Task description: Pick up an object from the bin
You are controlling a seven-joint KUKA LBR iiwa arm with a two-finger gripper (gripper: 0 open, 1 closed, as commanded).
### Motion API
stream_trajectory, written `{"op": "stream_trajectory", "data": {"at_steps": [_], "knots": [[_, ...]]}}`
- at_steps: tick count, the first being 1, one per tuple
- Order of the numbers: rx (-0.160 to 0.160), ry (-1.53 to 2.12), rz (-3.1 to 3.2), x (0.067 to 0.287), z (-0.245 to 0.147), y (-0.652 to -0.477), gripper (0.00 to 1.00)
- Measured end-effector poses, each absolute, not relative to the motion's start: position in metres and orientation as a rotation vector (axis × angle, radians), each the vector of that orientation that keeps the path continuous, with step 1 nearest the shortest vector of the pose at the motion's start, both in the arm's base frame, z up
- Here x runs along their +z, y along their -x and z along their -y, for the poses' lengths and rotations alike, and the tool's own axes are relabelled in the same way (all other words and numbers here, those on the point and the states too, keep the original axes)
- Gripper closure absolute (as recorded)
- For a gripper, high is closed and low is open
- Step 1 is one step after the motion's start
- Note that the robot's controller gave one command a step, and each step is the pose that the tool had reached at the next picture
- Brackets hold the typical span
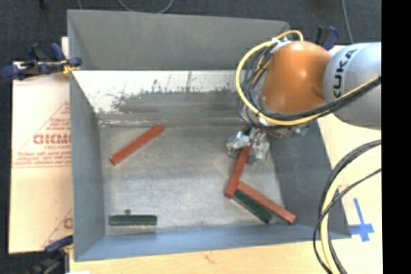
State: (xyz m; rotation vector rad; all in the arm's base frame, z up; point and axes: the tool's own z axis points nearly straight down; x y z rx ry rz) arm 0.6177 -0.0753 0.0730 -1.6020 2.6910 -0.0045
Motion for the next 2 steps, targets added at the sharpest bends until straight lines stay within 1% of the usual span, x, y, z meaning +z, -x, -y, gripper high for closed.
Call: {"op": "stream_trajectory", "data": {"at_steps": [2], "knots": [[-0.002, 1.601, -2.695, 0.0729, 0.0754, -0.6175, 1.00]]}}
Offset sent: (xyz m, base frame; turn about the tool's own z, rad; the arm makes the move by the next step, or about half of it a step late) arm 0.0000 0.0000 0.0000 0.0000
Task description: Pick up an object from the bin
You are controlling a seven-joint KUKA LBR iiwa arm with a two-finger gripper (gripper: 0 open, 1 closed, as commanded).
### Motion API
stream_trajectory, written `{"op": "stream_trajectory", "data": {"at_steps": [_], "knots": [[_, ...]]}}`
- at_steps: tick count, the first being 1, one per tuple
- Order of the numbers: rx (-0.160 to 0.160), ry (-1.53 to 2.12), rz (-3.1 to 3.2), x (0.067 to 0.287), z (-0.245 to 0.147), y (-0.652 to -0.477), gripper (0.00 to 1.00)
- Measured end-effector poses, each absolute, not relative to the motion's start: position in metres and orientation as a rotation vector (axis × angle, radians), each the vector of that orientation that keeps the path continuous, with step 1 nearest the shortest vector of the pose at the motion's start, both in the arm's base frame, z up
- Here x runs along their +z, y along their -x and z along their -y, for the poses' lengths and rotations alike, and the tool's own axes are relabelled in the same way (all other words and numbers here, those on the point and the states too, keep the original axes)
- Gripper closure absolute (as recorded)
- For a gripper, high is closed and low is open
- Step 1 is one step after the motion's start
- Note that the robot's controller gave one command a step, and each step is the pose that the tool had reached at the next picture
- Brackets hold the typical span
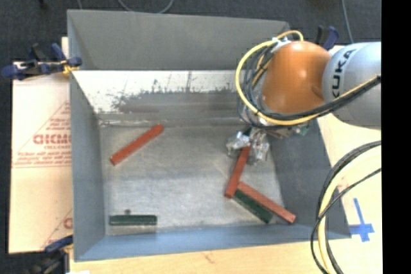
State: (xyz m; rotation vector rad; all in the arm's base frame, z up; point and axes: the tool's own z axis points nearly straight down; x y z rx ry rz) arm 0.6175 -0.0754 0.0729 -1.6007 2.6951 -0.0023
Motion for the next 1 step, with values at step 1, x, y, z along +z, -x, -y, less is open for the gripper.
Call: {"op": "stream_trajectory", "data": {"at_steps": [1], "knots": [[-0.008, 1.611, -2.685, 0.1470, 0.0478, -0.6084, 1.00]]}}
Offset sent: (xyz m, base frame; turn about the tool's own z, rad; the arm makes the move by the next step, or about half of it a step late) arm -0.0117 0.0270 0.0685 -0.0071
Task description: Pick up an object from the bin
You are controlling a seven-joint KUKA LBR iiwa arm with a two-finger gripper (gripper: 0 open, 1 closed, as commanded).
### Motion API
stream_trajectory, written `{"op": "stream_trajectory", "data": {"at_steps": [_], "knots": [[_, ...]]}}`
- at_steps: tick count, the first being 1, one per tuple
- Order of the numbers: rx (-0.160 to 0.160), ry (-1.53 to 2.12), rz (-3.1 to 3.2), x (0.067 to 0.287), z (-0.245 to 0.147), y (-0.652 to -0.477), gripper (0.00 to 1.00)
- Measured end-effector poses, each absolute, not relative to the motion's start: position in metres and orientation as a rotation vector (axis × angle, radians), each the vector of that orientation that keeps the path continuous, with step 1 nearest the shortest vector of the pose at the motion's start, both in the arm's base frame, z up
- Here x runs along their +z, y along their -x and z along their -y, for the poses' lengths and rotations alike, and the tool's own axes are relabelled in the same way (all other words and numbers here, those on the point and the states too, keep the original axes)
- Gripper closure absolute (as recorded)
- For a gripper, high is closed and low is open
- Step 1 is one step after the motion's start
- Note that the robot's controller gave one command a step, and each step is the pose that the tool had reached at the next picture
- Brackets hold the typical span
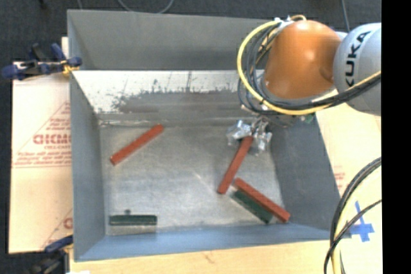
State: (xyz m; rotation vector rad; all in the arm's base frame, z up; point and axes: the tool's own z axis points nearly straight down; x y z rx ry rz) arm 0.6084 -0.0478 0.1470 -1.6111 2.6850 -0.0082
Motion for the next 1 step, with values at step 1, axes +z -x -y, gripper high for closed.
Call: {"op": "stream_trajectory", "data": {"at_steps": [1], "knots": [[-0.012, 1.591, -2.697, 0.2550, 0.0590, -0.6204, 1.00]]}}
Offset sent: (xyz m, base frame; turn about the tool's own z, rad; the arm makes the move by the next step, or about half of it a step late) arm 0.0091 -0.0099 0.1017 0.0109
